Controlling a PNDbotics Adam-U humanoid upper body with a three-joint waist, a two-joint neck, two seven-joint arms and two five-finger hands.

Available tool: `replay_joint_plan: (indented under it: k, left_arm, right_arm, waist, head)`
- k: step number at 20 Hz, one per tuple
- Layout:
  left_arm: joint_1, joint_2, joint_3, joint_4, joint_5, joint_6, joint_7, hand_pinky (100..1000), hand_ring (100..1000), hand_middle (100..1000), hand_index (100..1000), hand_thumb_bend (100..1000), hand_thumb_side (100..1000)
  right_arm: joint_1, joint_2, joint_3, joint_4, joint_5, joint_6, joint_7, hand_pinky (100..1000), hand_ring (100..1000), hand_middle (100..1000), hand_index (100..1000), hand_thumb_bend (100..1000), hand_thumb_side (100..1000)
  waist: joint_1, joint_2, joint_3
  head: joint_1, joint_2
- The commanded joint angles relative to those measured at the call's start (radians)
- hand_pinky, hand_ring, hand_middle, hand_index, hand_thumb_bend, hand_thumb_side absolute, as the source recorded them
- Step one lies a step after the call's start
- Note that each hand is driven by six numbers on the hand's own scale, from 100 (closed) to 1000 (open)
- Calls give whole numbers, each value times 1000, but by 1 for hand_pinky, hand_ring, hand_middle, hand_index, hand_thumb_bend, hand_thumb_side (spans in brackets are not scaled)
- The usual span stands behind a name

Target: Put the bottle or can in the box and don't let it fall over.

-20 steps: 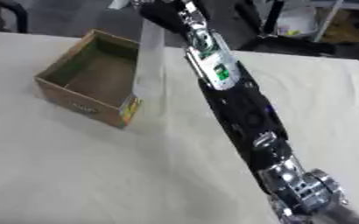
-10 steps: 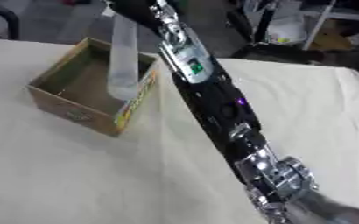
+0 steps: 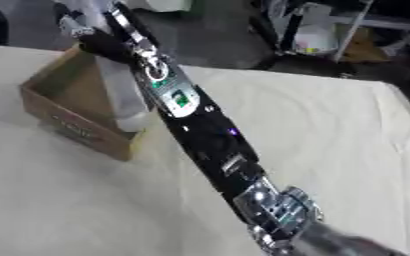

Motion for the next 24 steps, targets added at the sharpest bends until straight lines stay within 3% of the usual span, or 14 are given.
replay_joint_plan:
  k: [1,8,13,14,15,17,21,24]
  left_arm:
    - [-14,3,-5,-14,7,-2,-7,519,1000,895,812,432,717]
    - [-20,-1,-16,-11,16,-2,-17,520,1000,894,812,435,716]
    - [-38,-7,-30,-9,24,-1,-29,520,1000,892,812,437,714]
    - [-42,-8,-31,-8,25,-1,-30,520,1000,892,812,438,713]
    - [-44,-8,-31,-8,27,-1,-30,520,1000,892,812,439,713]
    - [-45,-8,-30,-7,27,-1,-29,519,1000,892,812,440,713]
    - [-41,-5,-26,-6,26,-1,-25,519,1000,892,811,442,713]
    - [-38,-5,-20,-5,24,-1,-20,518,1000,891,811,442,713]
  right_arm:
    - [-19,-4,4,-9,5,-15,-2,611,790,548,609,100,467]
    - [-32,-4,23,-47,-40,-28,-31,611,783,544,603,100,482]
    - [-42,-4,33,-58,-54,-31,-37,612,783,544,602,100,484]
    - [-42,-3,34,-57,-52,-31,-36,614,786,548,605,100,451]
    - [-39,-2,36,-55,-49,-32,-33,619,793,564,615,100,481]
    - [-30,0,43,-49,-34,-38,-10,639,821,650,693,100,471]
    - [-3,-3,53,-30,33,-78,96,724,959,945,975,100,544]
    - [21,-11,50,-17,91,-121,183,772,1000,1000,1000,100,623]
  waist:
    - [10,-13,6]
    - [8,-20,22]
    - [4,-23,56]
    - [3,-23,60]
    - [2,-22,61]
    - [0,-21,57]
    - [-2,-19,36]
    - [1,-19,17]
  head:
    - [-10,-14]
    - [-31,-18]
    - [-65,-24]
    - [-70,-25]
    - [-73,-24]
    - [-74,-25]
    - [-66,-30]
    - [-57,-34]
